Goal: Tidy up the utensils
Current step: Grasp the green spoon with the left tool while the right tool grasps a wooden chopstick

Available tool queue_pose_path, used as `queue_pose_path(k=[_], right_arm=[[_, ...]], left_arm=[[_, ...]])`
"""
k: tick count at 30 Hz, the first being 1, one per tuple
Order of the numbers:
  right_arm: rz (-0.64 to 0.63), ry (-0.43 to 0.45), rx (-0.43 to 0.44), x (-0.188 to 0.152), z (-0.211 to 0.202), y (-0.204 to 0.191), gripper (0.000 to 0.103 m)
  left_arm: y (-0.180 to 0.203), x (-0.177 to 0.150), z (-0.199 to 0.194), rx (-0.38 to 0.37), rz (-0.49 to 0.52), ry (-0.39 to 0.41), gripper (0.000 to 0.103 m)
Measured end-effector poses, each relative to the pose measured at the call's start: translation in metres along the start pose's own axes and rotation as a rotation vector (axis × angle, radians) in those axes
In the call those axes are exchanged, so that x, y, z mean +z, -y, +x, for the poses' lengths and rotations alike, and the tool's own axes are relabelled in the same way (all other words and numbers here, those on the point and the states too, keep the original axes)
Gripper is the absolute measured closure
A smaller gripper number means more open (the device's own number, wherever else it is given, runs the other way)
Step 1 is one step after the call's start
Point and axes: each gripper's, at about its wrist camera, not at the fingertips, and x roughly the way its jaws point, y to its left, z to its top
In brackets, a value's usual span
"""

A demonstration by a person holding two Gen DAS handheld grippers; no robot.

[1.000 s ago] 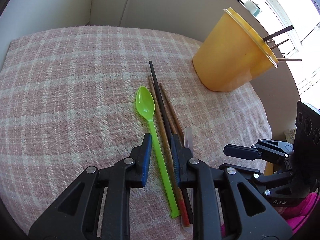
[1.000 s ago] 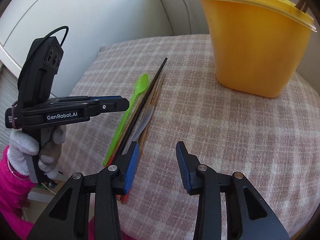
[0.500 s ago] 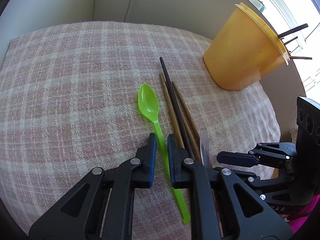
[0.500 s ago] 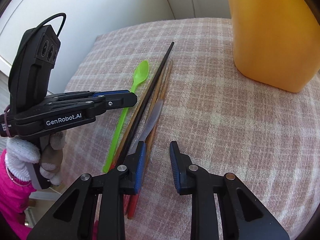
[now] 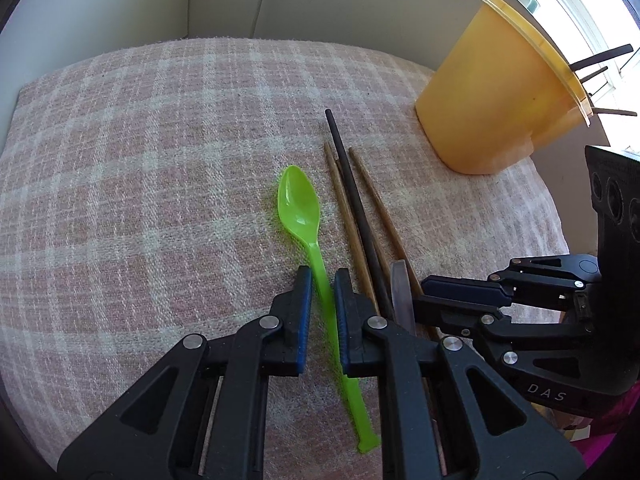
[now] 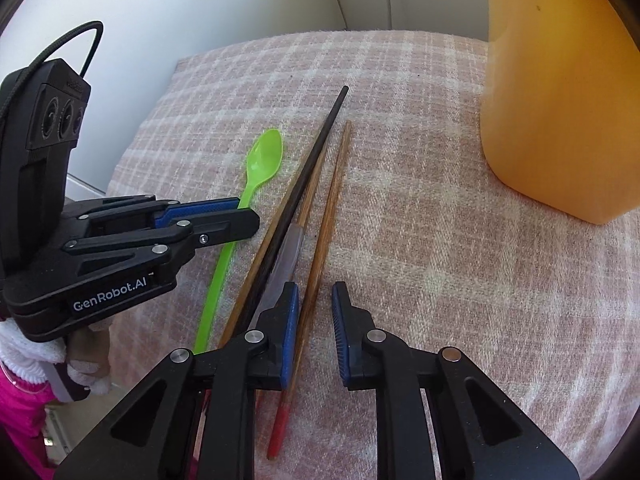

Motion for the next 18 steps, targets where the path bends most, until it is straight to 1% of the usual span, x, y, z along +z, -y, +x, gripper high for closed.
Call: queue_pose_path(k=[2,3,5,8,11,15,18], right_arm=[[0.022,-0.008,0.003,0.005,0.002,0.003,0.096],[0.032,-0.012,0.015,0.004,0.001,0.006,0.096],[0.046,-0.009,0.020,0.002,-0.001,0.010,0.097],[0.072,0.011,0.019,-0.004,-0.009,0.017,0.098],[0.092,0.036,0.031,-0.011,-0.019,0.024,0.098],[0.094,0.090,0.036,-0.019,-0.037,0.030,0.098],[0.085,0.134,0.038,-0.027,-0.055,0.035,0.098]], left_arm=[[-0.003,0.002,0.000,-0.012,-0.003,-0.001,0.094],[-0.007,0.002,-0.001,-0.020,-0.016,0.000,0.097],[-0.015,0.001,-0.005,-0.033,-0.035,0.009,0.098],[-0.019,-0.002,-0.012,-0.037,-0.049,0.035,0.099],[-0.028,-0.004,-0.022,-0.066,-0.083,0.061,0.099],[-0.037,-0.006,-0.045,-0.105,-0.111,0.120,0.099],[-0.041,-0.005,-0.064,-0.113,-0.111,0.174,0.099]])
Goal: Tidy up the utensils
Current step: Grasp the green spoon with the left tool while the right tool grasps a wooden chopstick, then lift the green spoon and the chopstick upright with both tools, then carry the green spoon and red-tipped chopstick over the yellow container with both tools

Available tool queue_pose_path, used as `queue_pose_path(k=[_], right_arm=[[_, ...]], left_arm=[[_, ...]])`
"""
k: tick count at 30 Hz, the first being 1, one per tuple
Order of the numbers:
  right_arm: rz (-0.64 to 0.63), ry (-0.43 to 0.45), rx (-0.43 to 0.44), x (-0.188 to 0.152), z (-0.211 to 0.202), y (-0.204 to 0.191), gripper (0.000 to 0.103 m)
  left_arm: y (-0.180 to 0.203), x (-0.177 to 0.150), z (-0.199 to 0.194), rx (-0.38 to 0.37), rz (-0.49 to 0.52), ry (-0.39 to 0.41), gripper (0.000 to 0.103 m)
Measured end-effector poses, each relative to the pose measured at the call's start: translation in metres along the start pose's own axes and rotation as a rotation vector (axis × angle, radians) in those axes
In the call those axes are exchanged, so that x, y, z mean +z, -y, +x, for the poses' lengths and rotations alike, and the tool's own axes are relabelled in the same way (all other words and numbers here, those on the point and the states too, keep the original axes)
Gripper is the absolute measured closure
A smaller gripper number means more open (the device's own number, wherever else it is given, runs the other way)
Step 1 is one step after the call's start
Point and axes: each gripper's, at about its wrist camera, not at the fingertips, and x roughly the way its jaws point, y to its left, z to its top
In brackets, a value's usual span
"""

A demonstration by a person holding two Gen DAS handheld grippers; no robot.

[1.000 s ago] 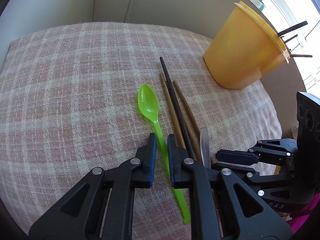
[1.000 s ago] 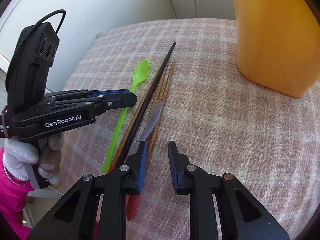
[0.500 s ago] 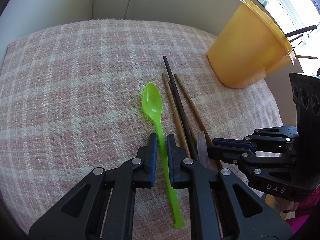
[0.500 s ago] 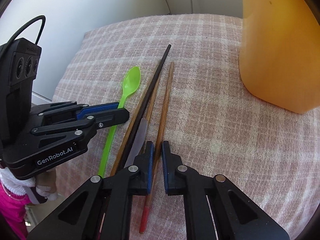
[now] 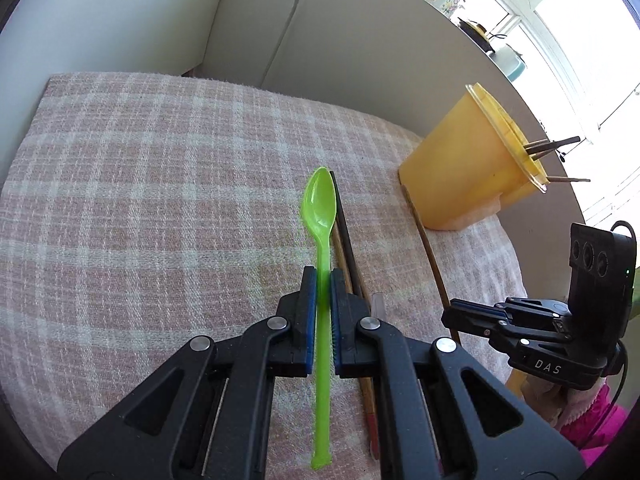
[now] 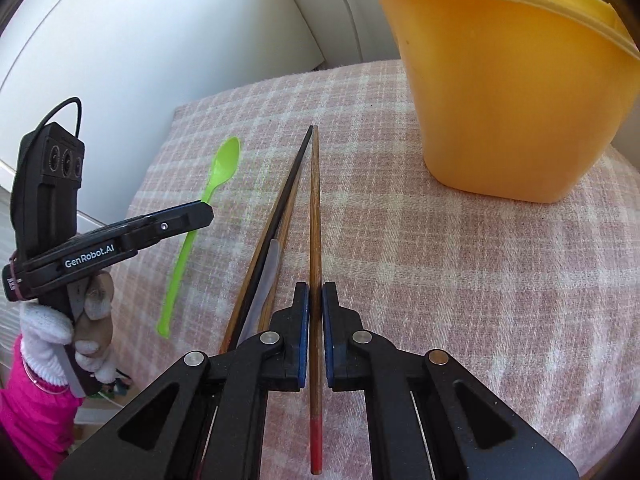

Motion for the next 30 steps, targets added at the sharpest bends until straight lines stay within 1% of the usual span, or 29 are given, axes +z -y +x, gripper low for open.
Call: queue_pose_path(k=[6,11,12,15,16,20,25,30], right_arm=[[-0.042,0.077,0.009,-0.004,-0.035,-0.005,0.098],[-0.088,0.168,0.026,-0.006,-0.073,-0.015,0.098],[-0.099,0.188,0.026,-0.005,-0.080,-0.020,0.098],[-0.129,0.243,0.026,-0.006,-0.102,-0.024,0.098],[-0.135,0.263,0.024,-0.006,-0.105,-0.031,0.098],[-0.146,0.351,0.009,-0.002,-0.132,-0.030,0.098],[-0.114,0.435,-0.024,0.007,-0.151,-0.017,0.098],[-0.082,0.486,-0.065,0.020,-0.156,-0.004,0.098]], left_arm=[[-0.002,0.019,-0.039,-0.030,0.002,0.104,0.099],[0.017,0.035,-0.064,-0.049,0.040,0.192,0.099],[0.031,0.038,-0.061,-0.052,0.050,0.211,0.099],[0.055,0.050,-0.064,-0.075,0.078,0.260,0.099],[0.061,0.055,-0.066,-0.086,0.087,0.273,0.099],[0.091,0.072,-0.070,-0.118,0.128,0.326,0.099],[0.124,0.086,-0.066,-0.152,0.182,0.356,0.099],[0.140,0.100,-0.053,-0.183,0.192,0.368,0.099]])
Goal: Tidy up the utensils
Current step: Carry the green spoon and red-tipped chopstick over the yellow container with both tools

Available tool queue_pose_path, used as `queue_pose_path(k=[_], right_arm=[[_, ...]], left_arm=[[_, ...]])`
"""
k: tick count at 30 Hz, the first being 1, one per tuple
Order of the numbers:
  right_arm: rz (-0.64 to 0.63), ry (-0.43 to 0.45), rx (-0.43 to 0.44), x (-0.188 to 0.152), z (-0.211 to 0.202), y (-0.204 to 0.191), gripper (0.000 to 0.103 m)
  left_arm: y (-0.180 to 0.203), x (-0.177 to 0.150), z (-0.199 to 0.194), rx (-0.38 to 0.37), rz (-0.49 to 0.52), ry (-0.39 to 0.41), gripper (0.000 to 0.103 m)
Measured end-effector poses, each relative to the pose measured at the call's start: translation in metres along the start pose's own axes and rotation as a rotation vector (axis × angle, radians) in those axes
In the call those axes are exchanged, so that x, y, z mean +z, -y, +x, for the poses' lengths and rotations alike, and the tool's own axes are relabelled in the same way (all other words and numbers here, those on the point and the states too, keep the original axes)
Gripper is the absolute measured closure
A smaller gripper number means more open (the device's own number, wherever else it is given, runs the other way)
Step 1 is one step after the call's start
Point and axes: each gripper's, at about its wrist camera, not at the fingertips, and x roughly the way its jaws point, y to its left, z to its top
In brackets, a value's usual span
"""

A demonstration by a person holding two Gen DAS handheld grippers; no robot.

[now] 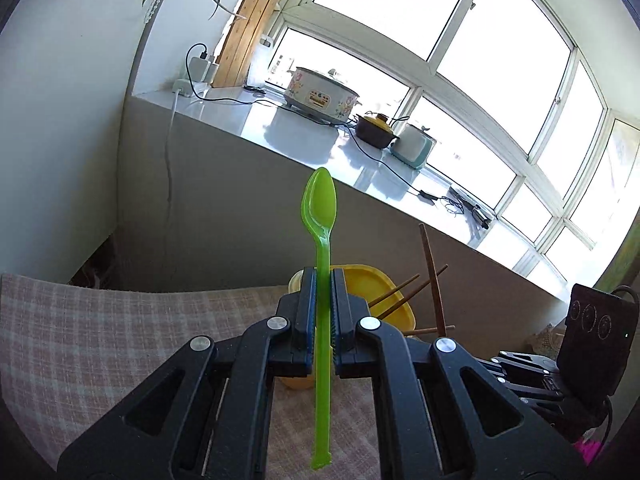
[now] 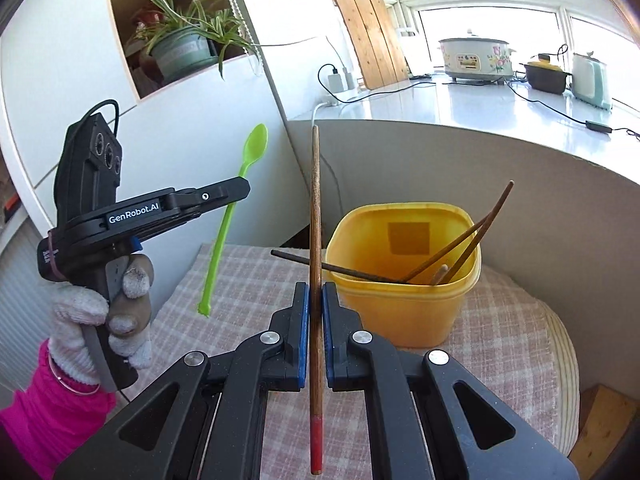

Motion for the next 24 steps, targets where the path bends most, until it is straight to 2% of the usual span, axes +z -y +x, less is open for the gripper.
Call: queue_pose_path(k=[4,12,24], right_arm=[[0.014,0.024,-0.022,0.011,0.006,0.010,0.098],[0.042,0.073,-0.048,0.038,0.013,0.028,0.098],[0.034,0.075,-0.118,0.064,0.042,0.039,0.098]], left_arm=[[0.000,0.014,0.012,-0.030,-0.012,0.012,0.099],[-0.007,0.036,0.039,-0.031,-0.020,0.028,0.099],[-0.006,0.043,0.087,-0.051,-0.020,0.007,0.099]])
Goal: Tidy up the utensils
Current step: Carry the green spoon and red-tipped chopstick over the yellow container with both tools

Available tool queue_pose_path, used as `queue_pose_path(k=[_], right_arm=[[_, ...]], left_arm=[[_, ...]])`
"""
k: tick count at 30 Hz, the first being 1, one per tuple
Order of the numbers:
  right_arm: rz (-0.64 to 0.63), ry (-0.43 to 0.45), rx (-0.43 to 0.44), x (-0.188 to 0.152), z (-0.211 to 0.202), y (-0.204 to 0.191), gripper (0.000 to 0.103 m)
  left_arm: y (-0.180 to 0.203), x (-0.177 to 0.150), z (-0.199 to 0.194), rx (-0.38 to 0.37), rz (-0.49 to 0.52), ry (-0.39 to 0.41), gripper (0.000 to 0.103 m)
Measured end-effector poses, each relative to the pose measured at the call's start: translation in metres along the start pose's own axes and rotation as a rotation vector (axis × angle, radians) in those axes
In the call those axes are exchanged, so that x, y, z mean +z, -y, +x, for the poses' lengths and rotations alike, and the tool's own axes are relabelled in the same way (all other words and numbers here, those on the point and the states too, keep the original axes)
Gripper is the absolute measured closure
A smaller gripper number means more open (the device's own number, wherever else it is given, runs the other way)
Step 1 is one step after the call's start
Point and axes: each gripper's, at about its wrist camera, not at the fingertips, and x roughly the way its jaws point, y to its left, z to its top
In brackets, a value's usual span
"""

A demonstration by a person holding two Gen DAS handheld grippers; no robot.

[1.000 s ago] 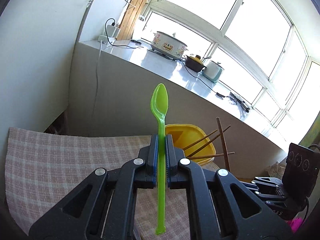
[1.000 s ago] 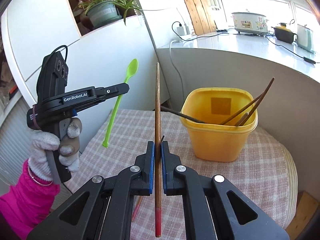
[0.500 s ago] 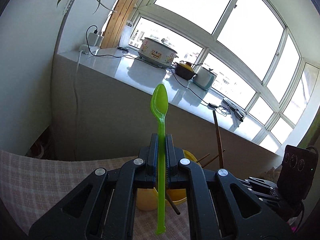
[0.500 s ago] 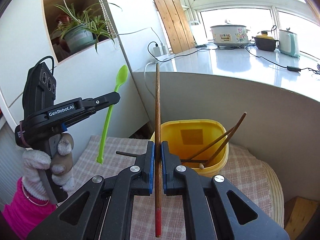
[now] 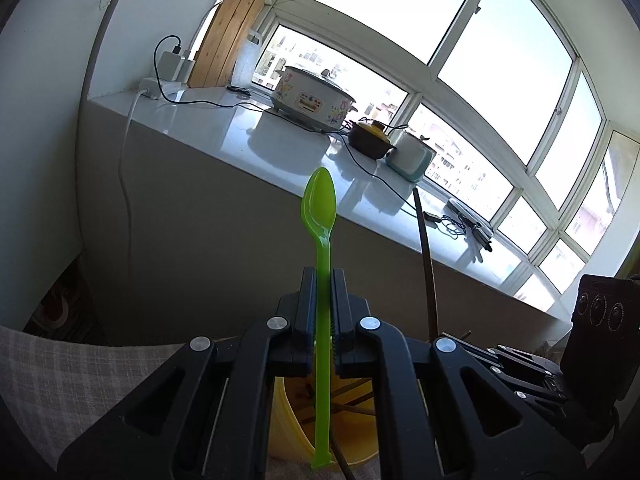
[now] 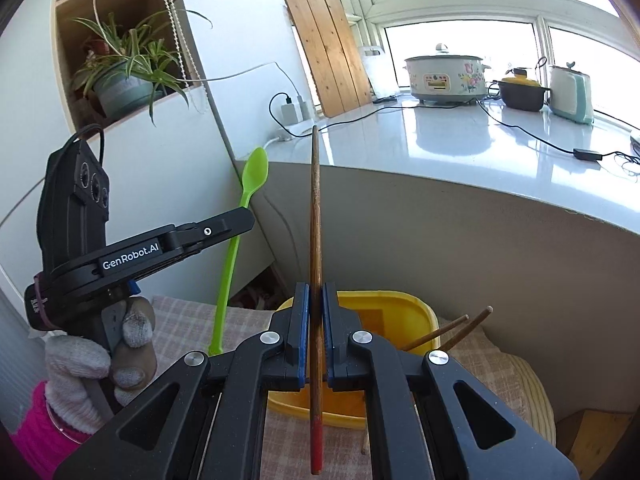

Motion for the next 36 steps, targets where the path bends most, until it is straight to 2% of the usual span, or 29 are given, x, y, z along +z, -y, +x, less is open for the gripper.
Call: queue_pose_path(k=[10,22,36], right_arm=[[-0.006,0.036,-0.058,0.018,0.016,0.005,0.098],[0.002,0.032,-0.098,0.015,0.032,0.013,0.098],[-0.036,0.032,-0.128,0.008,0.029,0.014,0.098]], left_arm=[[0.002,-0.003,0.028,-0.020,0.032,-0.029,0.099],[0.005,-0.011,0.040,-0.044,0.051,-0.033,0.099],[0.007,-0.015,0.028,-0.023,0.085,-0.035,0.099]])
